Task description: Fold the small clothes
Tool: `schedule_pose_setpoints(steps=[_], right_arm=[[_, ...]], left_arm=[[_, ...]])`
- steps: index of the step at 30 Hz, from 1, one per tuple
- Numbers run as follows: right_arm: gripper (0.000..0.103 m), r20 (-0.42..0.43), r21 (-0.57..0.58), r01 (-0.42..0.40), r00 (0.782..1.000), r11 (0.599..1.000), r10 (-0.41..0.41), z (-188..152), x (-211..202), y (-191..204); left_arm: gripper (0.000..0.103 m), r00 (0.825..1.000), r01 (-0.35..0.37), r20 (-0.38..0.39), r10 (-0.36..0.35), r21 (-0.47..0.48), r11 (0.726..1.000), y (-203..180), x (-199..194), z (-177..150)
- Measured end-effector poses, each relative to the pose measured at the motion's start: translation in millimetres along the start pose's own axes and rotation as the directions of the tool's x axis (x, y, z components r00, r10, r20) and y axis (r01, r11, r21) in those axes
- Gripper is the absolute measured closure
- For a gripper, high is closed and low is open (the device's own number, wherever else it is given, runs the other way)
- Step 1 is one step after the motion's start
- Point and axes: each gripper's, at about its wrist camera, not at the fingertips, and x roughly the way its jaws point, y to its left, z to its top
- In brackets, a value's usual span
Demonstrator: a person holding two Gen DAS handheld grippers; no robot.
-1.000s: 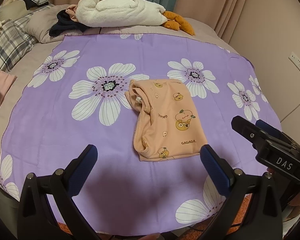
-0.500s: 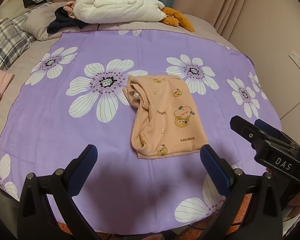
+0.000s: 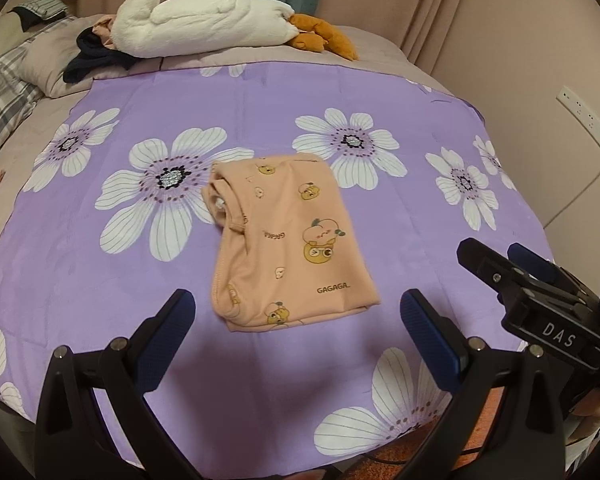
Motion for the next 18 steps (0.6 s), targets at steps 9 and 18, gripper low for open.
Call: schedule_pose_setpoints(steps=[9,18], right_arm=[[0.004,-0.001,-0.018,-0.042,0.999,0.999,0.042,1,3,8],[0.004,-0.02,-0.029,-0.093,0.996,0.995,0.093,0,8,20]], left_arm=[[0.0,1.0,-0.029,0.006,0.029,-0.025,0.999,13,-2,0],[0.0,0.998,-0.063,0.004,0.063,-0.066,0.996,33,-5,-3]])
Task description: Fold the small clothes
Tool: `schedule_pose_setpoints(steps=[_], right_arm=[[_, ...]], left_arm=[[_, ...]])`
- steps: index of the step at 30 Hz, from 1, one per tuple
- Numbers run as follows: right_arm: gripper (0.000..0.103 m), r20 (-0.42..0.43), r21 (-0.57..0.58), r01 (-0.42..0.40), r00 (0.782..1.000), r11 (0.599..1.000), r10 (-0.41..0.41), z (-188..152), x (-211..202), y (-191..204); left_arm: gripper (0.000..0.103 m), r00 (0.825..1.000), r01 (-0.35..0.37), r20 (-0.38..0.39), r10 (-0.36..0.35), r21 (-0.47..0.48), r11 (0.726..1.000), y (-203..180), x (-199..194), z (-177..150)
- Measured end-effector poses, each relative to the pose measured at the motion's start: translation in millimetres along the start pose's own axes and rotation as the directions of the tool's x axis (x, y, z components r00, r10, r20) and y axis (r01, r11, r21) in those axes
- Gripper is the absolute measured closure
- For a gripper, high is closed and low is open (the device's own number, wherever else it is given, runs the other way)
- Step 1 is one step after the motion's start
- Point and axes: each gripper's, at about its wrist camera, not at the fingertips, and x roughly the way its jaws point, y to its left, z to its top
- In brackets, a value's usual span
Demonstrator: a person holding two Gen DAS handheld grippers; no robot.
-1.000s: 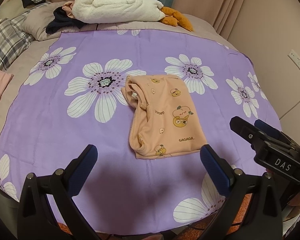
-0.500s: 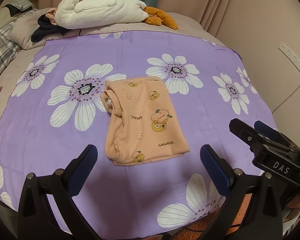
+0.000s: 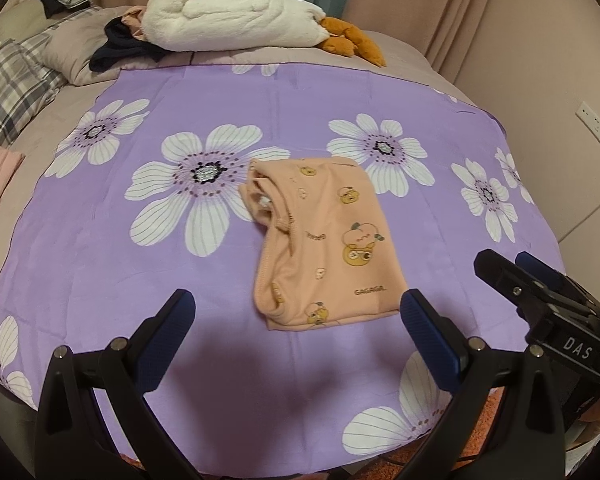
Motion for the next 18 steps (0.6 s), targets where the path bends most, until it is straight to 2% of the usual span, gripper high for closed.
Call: schedule_pose_setpoints(steps=[18], right_arm=[[0.004,-0.023,-0.002,-0.025,0.999,1.0,0.025,-1.8,8.6,8.8]], left_arm=[[0.0,0.999,-0.026,-0.025,0.026,-0.016,1.0,9.3,2.2,-4.5]])
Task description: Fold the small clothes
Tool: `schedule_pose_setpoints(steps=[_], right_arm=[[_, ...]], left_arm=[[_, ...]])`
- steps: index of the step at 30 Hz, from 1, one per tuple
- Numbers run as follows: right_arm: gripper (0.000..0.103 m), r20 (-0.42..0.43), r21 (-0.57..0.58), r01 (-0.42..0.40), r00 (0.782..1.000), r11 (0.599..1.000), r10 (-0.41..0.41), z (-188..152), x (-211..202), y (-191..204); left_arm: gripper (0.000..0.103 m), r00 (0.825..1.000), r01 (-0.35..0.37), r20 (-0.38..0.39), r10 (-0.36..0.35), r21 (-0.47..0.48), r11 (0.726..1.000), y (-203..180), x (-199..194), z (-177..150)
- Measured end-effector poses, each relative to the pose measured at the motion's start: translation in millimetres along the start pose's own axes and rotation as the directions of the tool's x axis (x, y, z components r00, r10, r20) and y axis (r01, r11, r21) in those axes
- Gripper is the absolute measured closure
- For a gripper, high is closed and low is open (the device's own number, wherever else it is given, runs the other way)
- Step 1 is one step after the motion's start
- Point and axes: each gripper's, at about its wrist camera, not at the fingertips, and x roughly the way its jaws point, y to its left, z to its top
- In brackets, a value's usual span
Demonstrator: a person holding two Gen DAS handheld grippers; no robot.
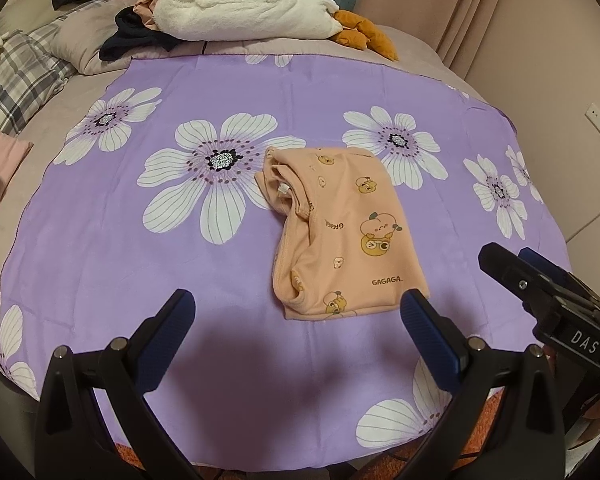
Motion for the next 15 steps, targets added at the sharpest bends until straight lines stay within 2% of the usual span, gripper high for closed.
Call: schedule_pose_setpoints(steps=[15], right_arm=[[0.004,-0.003,-0.011,-0.009,1.0,1.0,0.009,-2.8,1.6,5.4]], left_arm=[[0.0,1.0,-0.013,-0.008,0.013,-0.001,1.0,-0.7,-0.2,-5.4]])
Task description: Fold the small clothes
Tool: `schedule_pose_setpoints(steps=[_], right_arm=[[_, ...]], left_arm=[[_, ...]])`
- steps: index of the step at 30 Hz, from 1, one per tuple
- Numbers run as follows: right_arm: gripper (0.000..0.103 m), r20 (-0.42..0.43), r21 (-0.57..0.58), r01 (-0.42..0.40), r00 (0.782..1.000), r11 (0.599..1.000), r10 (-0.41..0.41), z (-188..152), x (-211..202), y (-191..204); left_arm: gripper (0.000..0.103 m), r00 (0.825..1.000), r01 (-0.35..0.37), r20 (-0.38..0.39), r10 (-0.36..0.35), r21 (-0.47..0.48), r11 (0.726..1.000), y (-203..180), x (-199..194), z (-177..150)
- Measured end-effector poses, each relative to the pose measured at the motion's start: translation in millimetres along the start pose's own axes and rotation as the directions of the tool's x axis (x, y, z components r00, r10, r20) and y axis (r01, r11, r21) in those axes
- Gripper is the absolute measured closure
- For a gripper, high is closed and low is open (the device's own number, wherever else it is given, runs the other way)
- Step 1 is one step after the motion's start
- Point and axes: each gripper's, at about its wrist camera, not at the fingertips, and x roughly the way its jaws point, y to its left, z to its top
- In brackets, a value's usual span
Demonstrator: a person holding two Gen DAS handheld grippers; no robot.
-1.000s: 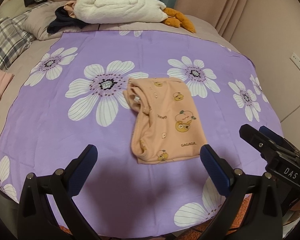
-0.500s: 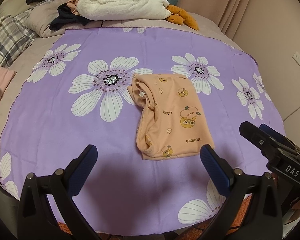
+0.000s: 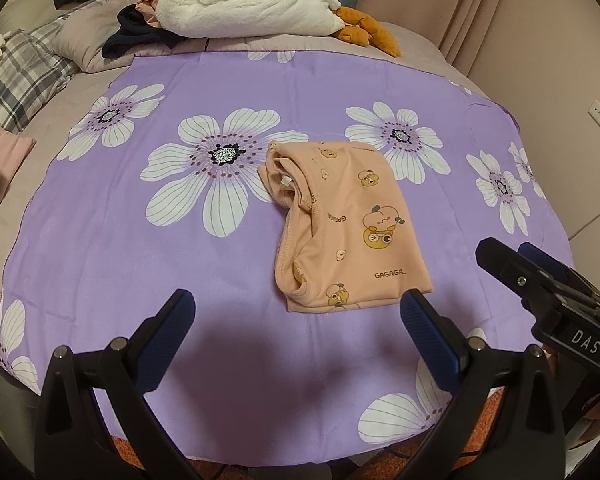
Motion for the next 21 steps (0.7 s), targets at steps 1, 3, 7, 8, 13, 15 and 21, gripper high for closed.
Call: schedule_pose_setpoints(steps=[1,3,7,8,13,15,21], right_arm=[[0.004,0.0,0.0,0.0,1.0,1.0,0.0,-0.3,0.0,0.3],[0.004,-0.001,0.0,-0.002,1.0,1.0,0.002,-0.2,0.0,0.5],[0.004,-0.001,-0.002,0.0,1.0,1.0,0.0,-0.2,0.1,1.2],[0.004,-0.001,-0.003,-0.001,1.0,1.0,0.001,-0.5,0.0,0.9],[0.004,-0.003,-0.001,-0.01,1.0,1.0,0.01,-0.7,0.3,0.9],[0.004,-0.003,-0.003,-0.012,1.0,1.0,0.012,-0.2,0.2,0.8],[0.004,-0.001,-0.004,-0.008,1.0,1.0,0.008,-0.6,-0.5,1.3]], left_arm=[[0.0,1.0,-0.001,-0.001,0.001,-0.001,1.0,0.2,0.0,-0.4],[0.0,1.0,-0.001,-0.006,0.001,-0.006,1.0,1.0,0.7,-0.9],[0.0,1.0,0.003,-0.009,-0.003,-0.008,1.0,1.3,1.7,-1.5],[0.0,1.0,0.002,-0.008,-0.002,-0.008,1.0,1.4,1.6,-1.4],[0.0,1.0,0.006,-0.001,-0.006,-0.009,1.0,2.1,1.2,-1.7],[0.0,1.0,0.004,0.0,-0.004,-0.009,1.0,2.0,0.9,-1.9],[0.0,1.0,0.007,-0.001,-0.007,-0.007,1.0,-0.7,0.1,-3.1]])
